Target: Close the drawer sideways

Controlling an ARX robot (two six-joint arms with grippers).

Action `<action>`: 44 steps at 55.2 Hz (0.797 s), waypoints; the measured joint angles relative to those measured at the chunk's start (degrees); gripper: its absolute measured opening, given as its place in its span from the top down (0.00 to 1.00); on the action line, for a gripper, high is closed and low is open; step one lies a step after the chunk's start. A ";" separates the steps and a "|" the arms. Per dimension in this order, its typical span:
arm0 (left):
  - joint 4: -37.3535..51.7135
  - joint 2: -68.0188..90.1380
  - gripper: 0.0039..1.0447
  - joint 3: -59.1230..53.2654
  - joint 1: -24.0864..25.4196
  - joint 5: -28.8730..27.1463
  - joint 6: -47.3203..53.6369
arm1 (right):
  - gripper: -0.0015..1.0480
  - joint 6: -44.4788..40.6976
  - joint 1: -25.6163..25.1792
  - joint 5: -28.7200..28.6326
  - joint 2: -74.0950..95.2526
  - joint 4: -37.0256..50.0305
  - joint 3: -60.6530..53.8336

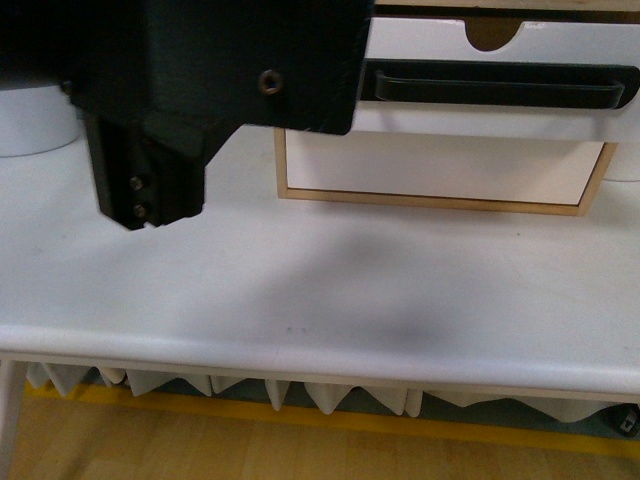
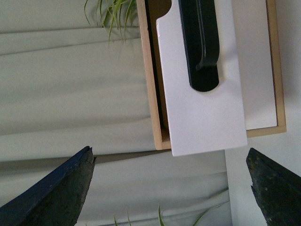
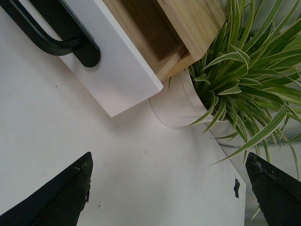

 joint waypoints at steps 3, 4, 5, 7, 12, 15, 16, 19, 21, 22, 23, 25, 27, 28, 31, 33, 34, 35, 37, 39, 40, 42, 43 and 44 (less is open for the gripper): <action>0.00 1.60 0.06 1.57 -0.33 -0.17 0.04 | 0.09 -0.20 0.28 0.00 1.03 0.02 0.94; 0.00 2.16 0.06 2.19 -0.42 -0.17 0.07 | 0.09 -0.33 0.35 -0.02 1.22 0.02 1.11; 0.00 2.49 0.06 2.54 -0.46 -0.17 0.07 | 0.09 -0.37 0.50 0.00 1.68 0.09 1.51; -0.04 3.80 0.06 4.00 -0.68 -0.20 0.31 | 0.09 -0.50 0.90 -0.02 2.62 0.17 2.34; -0.63 6.40 0.06 7.28 -1.09 -0.46 0.70 | 0.09 -0.81 2.03 -0.02 4.87 0.15 4.31; -0.96 8.07 0.06 9.38 -1.38 -0.66 0.92 | 0.09 -1.18 2.84 -0.02 6.21 0.15 5.40; -1.07 8.55 0.06 9.97 -1.44 -0.70 0.96 | 0.09 -1.31 3.06 0.00 6.58 0.15 5.66; -1.36 9.66 0.06 11.30 -1.51 -0.76 1.09 | 0.09 -1.73 3.63 0.04 7.45 0.15 6.21; -1.60 10.64 0.06 12.52 -1.53 -0.83 1.11 | 0.09 -1.97 4.02 0.07 8.09 0.15 6.49; -1.70 10.95 0.06 12.85 -1.53 -0.81 1.16 | 0.09 -2.21 4.28 0.07 8.52 0.15 6.71; -1.86 11.39 0.06 13.40 -1.53 -0.83 1.18 | 0.09 -2.29 4.44 0.09 8.83 0.15 6.91; -2.01 11.91 0.06 14.03 -1.53 -0.83 1.29 | 0.09 -2.45 4.68 0.09 9.27 0.15 7.21; -2.14 12.44 0.06 14.67 -1.53 -0.81 1.36 | 0.09 -2.56 4.85 0.17 9.64 0.17 7.54; -2.25 12.72 0.06 15.08 -1.53 -0.79 1.38 | 0.09 -2.67 4.98 0.22 9.94 0.20 7.76; -2.58 13.66 0.06 16.48 -1.53 -0.70 1.62 | 0.09 -2.97 5.42 0.24 10.78 0.22 8.52; -2.75 14.14 0.06 17.16 -1.53 -0.66 1.81 | 0.09 -3.32 5.62 0.24 11.28 0.20 8.94; -2.84 14.40 0.06 17.53 -1.51 -0.63 1.95 | 0.09 -3.34 5.68 0.24 11.41 0.20 9.05; -2.89 14.51 0.06 17.70 -1.51 -0.61 1.99 | 0.09 -3.45 5.79 0.31 11.65 0.20 9.25; -2.99 14.93 0.06 18.27 -1.42 -0.61 2.10 | 0.09 -3.63 5.90 0.42 12.00 0.20 9.53; -3.08 15.50 0.06 19.02 -1.33 -0.59 2.19 | 0.09 -3.78 5.99 0.44 12.35 0.20 9.86; -3.17 15.78 0.06 19.39 -1.29 -0.55 2.23 | 0.09 -3.89 6.10 0.55 12.74 0.22 10.19; -3.39 16.31 0.06 20.04 -1.16 -0.52 2.36 | 0.09 -3.96 6.16 0.72 13.07 0.22 10.47; -3.41 16.41 0.06 20.17 -1.11 -0.46 2.38 | 0.09 -4.02 6.19 0.90 13.29 0.22 10.67; -3.48 16.68 0.06 20.46 -1.05 -0.37 2.40 | 0.09 -4.04 6.19 1.01 13.40 0.22 10.75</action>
